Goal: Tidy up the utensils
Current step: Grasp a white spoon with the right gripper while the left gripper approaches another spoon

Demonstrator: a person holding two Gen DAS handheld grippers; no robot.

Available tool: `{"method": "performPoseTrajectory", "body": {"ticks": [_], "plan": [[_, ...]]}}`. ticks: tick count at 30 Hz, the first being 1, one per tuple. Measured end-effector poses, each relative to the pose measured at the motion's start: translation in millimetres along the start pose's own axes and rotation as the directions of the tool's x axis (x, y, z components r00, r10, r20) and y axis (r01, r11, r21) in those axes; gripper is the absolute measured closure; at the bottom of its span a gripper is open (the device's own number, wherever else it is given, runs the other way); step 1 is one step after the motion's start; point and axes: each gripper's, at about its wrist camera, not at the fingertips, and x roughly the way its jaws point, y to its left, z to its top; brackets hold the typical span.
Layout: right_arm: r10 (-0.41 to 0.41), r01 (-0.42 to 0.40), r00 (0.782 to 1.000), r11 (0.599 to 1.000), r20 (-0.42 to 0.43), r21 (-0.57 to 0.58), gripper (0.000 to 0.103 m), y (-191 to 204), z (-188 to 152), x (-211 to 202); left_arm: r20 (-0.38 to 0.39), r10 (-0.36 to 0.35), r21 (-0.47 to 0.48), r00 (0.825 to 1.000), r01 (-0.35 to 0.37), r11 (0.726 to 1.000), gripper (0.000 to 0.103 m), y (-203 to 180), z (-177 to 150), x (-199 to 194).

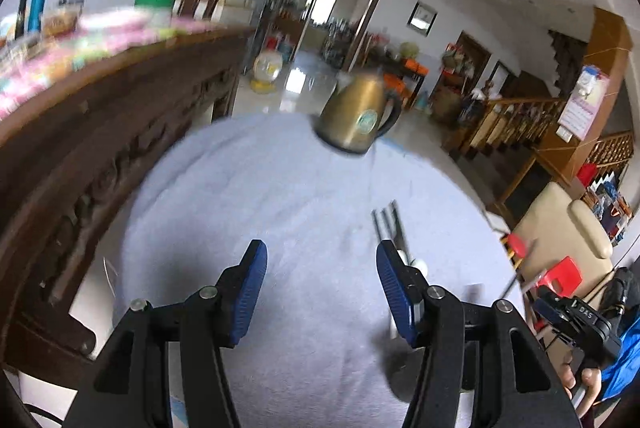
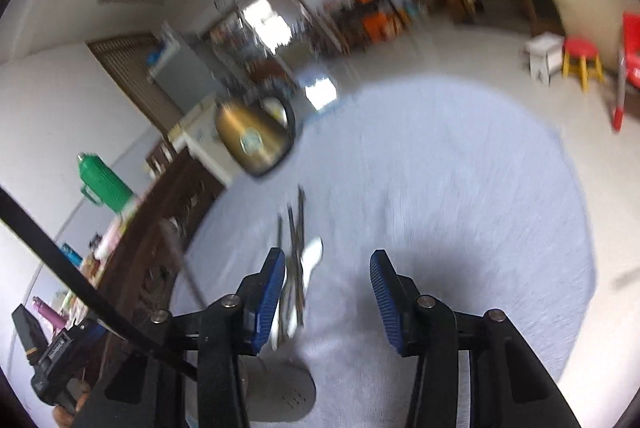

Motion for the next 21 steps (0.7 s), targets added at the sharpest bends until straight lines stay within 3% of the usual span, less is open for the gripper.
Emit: {"method": "performPoseTrajectory", "body": {"ticks": [5,10,16,21], "plan": [[0.006,-0.005,0.984,1.000,-0.179,0.007,0.059,-12,-1,68,-0.159,-0.018,-0.052,0.987,0.009,0.999,0.045,24,-11,68],[0.029,-0.027,0.943,1.000,-0.332,0.011,0.059,-4,13,131,-0.290,-0.053,-0.073,0.955,0.034,0.997,0.045,30,-18,128],[0.001,-0.009,0.908,1.000,-0.419,-0.017,0.059,21,21,186,-0.336,-0.084,0.012,0.938,0.093,0.996,0.045,3,-10,169],[-0.100,0.060,0.890,0.993,-0.444,-0.103,0.059,42,26,217,-0.365,-0.085,0.083,0.927,0.123,0.989,0.045,-26,0,201]]}}
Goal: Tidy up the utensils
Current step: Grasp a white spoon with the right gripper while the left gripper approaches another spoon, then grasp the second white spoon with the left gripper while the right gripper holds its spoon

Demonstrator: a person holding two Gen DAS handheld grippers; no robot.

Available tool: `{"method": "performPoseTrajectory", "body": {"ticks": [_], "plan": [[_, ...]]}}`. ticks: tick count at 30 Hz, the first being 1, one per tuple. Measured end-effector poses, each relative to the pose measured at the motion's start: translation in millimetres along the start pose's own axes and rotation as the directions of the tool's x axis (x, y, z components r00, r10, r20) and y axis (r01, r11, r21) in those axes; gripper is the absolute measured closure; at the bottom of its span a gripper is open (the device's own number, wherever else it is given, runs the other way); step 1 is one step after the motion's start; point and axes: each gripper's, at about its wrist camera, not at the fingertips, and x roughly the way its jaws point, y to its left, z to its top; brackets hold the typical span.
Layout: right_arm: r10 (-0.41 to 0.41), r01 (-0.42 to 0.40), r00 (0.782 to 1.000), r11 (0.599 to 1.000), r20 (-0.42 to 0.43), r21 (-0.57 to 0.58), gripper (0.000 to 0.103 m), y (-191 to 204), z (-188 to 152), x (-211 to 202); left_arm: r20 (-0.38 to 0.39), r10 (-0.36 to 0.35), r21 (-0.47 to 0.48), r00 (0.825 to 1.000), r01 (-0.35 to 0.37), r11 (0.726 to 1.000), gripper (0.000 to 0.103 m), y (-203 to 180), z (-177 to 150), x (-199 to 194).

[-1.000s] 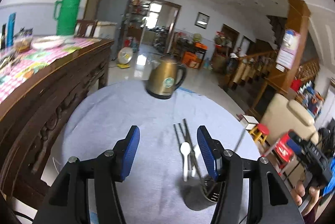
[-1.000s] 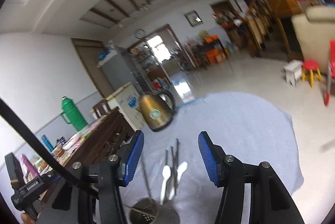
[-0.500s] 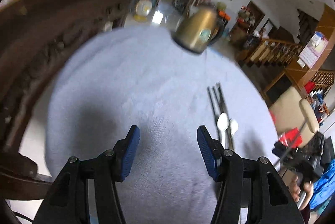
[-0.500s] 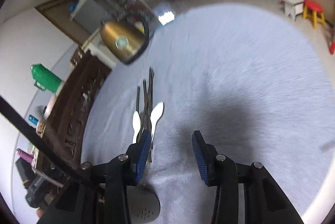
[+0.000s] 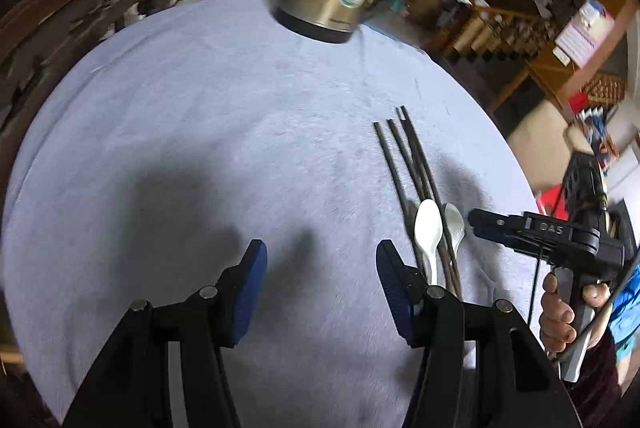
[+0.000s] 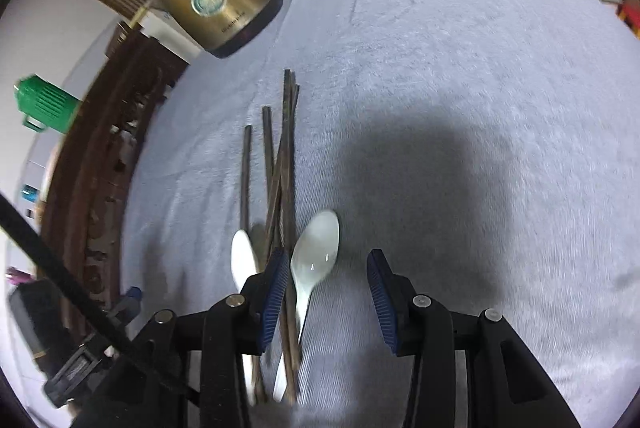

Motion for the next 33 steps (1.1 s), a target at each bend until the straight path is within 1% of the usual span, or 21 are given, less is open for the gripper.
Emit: {"method": "performPoseTrajectory", "body": {"ticks": [2,4,5,6,8,10,12,13,15,18,22,23,24,25,26,27,29,31,33], "plan": [[-0.032,0.032,0.999,0.999,-0.009,-0.024,0.059,7,4,8,-0.011,-0.009,0.039,1.000,0.010,0.999,0.045,-12,8,9],[-0.089,0.087,0.996,0.994,-0.017,-0.070,0.058,17,5,16,-0.017,-0.006,0.092,1.000,0.008,0.996,0.045,-26,12,17],[-0.120,0.119,0.993,0.987,-0.004,-0.111,0.059,23,6,19,-0.020,-0.003,0.113,1.000,0.005,0.994,0.045,-29,14,19],[-0.151,0.149,0.989,0.979,-0.002,-0.141,0.063,28,7,21,-0.025,0.000,0.134,1.000,0.003,0.991,0.045,-34,16,23],[-0.204,0.202,0.979,0.958,0.012,-0.204,0.065,38,5,24,-0.042,0.006,0.174,0.999,0.002,0.985,0.045,-44,18,31],[-0.252,0.248,0.967,0.922,0.027,-0.297,0.067,48,1,27,-0.055,0.002,0.204,0.998,0.009,0.979,0.045,-52,19,39],[-0.272,0.269,0.961,0.893,0.044,-0.360,0.068,53,-4,26,-0.061,-0.003,0.230,0.998,0.017,0.973,0.045,-61,20,45],[-0.274,0.274,0.960,0.885,0.055,-0.377,0.068,52,-7,25,-0.065,-0.005,0.250,0.998,0.021,0.968,0.045,-68,22,49],[-0.258,0.263,0.964,0.888,0.065,-0.378,0.068,47,-10,21,-0.071,-0.011,0.279,0.997,0.031,0.960,0.045,-78,25,57],[-0.210,0.225,0.974,0.922,0.082,-0.314,0.068,25,-10,8,-0.093,-0.026,0.298,0.995,0.052,0.953,0.045,-90,28,71],[-0.203,0.226,0.972,0.947,0.118,-0.227,0.069,-6,-6,-8,-0.113,-0.042,0.309,0.993,0.075,0.948,0.045,-100,27,82],[-0.200,0.222,0.972,0.956,0.126,-0.194,0.069,-16,-3,-13,-0.112,-0.043,0.312,0.993,0.076,0.947,0.048,-101,27,84],[-0.190,0.211,0.973,0.964,0.134,-0.164,0.069,-24,-1,-18,-0.108,-0.042,0.316,0.993,0.075,0.946,0.059,-101,26,84],[-0.172,0.191,0.974,0.973,0.147,-0.127,0.070,-33,0,-25,-0.110,-0.041,0.320,0.993,0.074,0.945,0.066,-102,25,85],[-0.152,0.169,0.975,0.981,0.159,-0.094,0.080,-41,2,-32,-0.116,-0.039,0.321,0.992,0.074,0.944,0.081,-102,25,86],[-0.139,0.152,0.977,0.986,0.162,-0.072,0.081,-48,3,-35,-0.119,-0.036,0.319,0.992,0.072,0.945,0.089,-101,24,87],[-0.106,0.114,0.979,0.993,0.174,-0.039,0.081,-56,2,-45,-0.110,-0.035,0.316,0.993,0.068,0.946,0.094,-98,23,85],[-0.120,0.128,0.980,0.991,0.162,-0.038,0.081,-56,2,-48,-0.094,-0.033,0.309,0.995,0.061,0.949,0.096,-93,22,81],[-0.138,0.142,0.982,0.990,0.130,-0.017,0.080,-57,4,-49,-0.080,-0.035,0.293,0.996,0.057,0.954,0.097,-85,23,75]]}}
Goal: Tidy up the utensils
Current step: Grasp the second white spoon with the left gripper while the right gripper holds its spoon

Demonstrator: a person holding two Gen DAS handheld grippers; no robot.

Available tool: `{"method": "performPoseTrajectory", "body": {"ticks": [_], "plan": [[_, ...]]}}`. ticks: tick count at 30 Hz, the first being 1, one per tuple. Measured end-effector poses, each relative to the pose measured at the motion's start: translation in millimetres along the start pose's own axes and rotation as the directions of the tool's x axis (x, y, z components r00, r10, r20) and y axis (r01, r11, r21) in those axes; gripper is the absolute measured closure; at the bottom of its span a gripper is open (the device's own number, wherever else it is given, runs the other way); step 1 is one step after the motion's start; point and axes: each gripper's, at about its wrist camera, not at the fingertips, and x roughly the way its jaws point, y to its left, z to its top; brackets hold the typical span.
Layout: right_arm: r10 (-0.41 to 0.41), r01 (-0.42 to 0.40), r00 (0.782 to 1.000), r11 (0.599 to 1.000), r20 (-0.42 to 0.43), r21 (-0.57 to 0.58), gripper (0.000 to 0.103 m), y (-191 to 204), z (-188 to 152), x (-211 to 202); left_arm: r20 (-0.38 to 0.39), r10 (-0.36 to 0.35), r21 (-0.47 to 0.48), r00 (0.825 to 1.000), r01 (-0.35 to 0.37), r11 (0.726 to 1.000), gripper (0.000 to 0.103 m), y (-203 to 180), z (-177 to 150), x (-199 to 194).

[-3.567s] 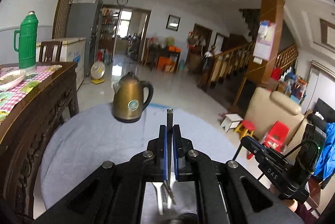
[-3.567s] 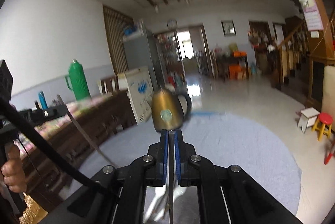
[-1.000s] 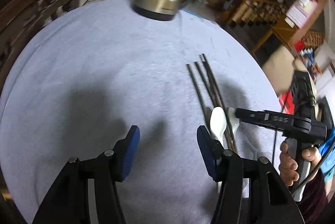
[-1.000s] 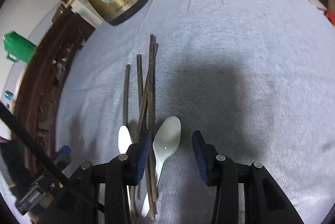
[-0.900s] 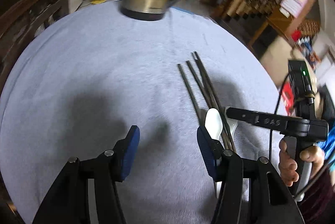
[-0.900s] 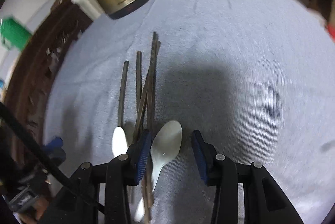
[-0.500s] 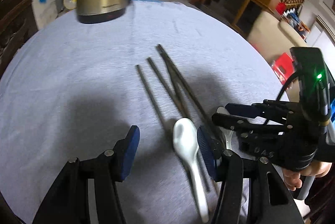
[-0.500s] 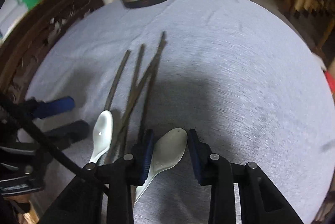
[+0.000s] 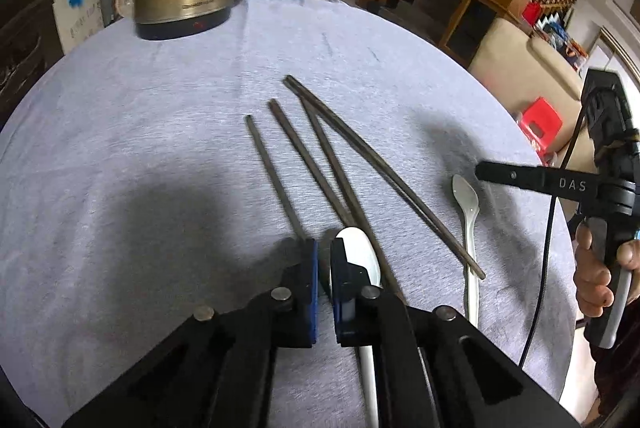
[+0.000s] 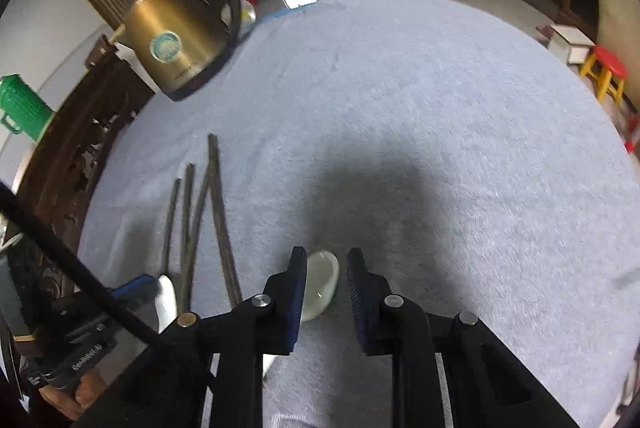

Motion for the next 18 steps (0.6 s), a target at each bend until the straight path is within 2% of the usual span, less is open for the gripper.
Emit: {"method": "performPoseTrajectory", "body": {"ticks": [1,3,5,7,10,11,12,14,16,18], "plan": [[-0.001,0.001,1.000,1.000,-0.016,0.011,0.079,-1,2,2,0.005,0.003,-0.005,1.000,-0.003,1.000,0.097,2,-1,-3],[-0.051,0.052,0.997,0.999,-0.053,0.017,0.063,-1,2,5,0.023,0.017,-0.027,1.000,-0.016,1.000,0.097,11,-5,-14],[-0.105,0.106,0.991,0.994,-0.079,-0.001,0.053,4,2,9,0.034,0.018,-0.038,0.999,-0.017,0.999,0.097,15,-10,-24],[-0.111,0.110,0.989,0.994,-0.098,-0.010,0.053,10,2,15,0.035,0.017,-0.043,0.999,-0.016,0.999,0.097,19,-8,-28],[-0.169,0.171,0.979,0.985,-0.116,0.008,0.054,20,3,22,0.023,0.003,-0.044,1.000,-0.002,0.999,0.096,12,-3,-28],[-0.176,0.179,0.975,0.984,-0.135,0.009,0.057,23,3,28,0.017,0.002,-0.035,1.000,-0.002,0.999,0.092,8,0,-25],[-0.188,0.189,0.973,0.982,-0.137,-0.003,0.058,27,4,32,0.005,0.003,-0.020,1.000,-0.003,1.000,0.080,3,3,-21],[-0.240,0.232,0.960,0.970,-0.144,-0.068,0.059,37,3,38,-0.011,0.004,0.011,1.000,-0.004,1.000,0.064,-7,4,-15],[-0.275,0.259,0.953,0.957,-0.130,-0.127,0.061,47,2,41,-0.018,0.010,0.049,1.000,-0.009,0.999,0.064,-14,6,-8],[-0.258,0.238,0.957,0.960,-0.130,-0.151,0.070,50,2,43,-0.042,0.008,0.094,0.999,-0.004,0.996,0.064,-22,7,1]]}}
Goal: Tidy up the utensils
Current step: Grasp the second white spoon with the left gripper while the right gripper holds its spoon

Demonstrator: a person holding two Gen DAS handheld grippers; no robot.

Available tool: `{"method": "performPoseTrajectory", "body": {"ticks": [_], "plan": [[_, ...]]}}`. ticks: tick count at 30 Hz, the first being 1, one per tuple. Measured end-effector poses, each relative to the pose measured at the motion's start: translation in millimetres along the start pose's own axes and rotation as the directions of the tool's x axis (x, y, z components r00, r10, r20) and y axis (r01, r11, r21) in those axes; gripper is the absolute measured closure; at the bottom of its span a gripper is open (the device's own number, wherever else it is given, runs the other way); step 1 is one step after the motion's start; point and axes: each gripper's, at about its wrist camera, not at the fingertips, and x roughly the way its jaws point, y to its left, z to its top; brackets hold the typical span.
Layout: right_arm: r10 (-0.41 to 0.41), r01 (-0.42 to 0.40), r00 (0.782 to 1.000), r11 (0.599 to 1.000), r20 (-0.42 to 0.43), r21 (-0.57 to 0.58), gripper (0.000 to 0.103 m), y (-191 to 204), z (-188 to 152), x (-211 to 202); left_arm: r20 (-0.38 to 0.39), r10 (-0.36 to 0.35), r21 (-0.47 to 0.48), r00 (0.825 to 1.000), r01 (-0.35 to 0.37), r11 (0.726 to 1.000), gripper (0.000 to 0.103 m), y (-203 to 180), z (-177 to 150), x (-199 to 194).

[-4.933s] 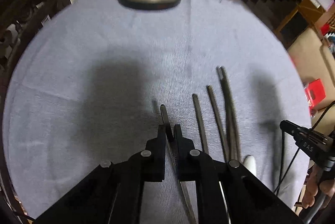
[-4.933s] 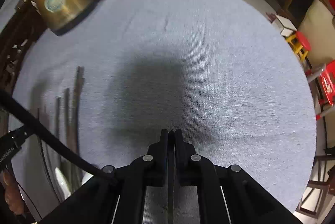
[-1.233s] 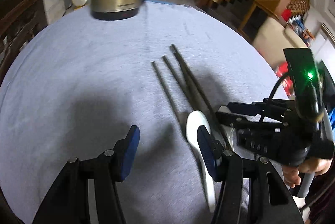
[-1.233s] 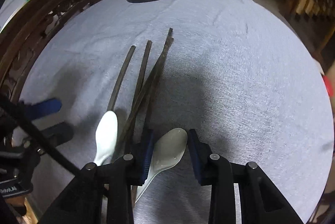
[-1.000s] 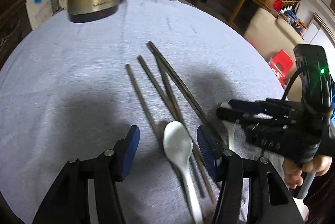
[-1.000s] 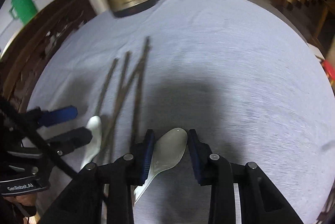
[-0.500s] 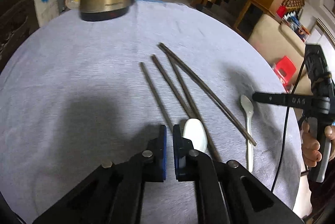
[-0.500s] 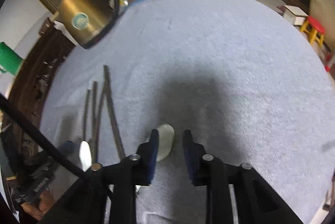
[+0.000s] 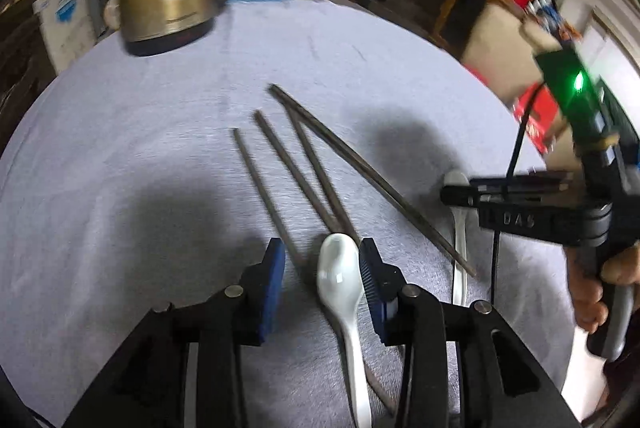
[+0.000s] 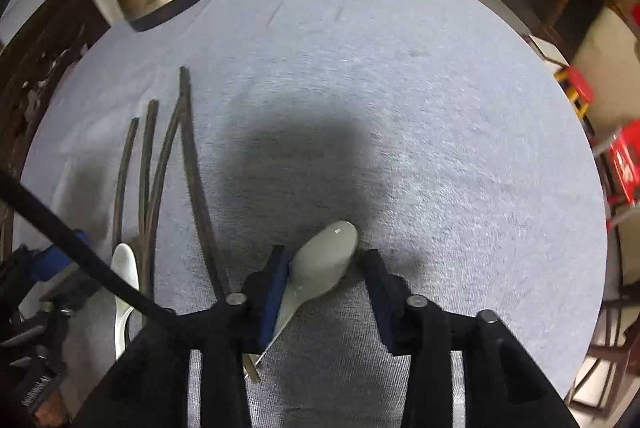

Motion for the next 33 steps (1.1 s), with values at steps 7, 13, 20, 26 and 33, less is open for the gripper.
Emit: {"method": "performPoseTrajectory", "body": {"ticks": [7,13,20,26,33], "plan": [[0.103,-0.103,0.993,0.995,0.051,-0.009,0.094,-18,-16,-6,-0.020,-0.009,0.043,1.000,0.010,0.999,0.096,-4,-3,14],[0.165,-0.170,0.980,0.985,0.109,0.035,0.095,-49,-33,-17,0.031,0.027,0.059,0.999,-0.029,0.998,0.101,-5,-9,3],[0.245,-0.269,0.938,0.961,0.246,0.070,0.095,-79,-41,-57,0.142,0.078,-0.022,0.987,-0.076,0.997,0.101,19,-7,-39],[0.250,-0.303,0.891,0.949,0.379,0.085,0.095,-87,-68,-99,0.140,0.030,-0.099,0.990,-0.016,0.995,0.101,34,-5,-57],[0.278,-0.342,0.884,0.933,0.377,0.114,0.095,-87,-91,-99,0.030,0.001,0.016,1.000,-0.002,1.000,0.098,-5,-8,-16]]}}
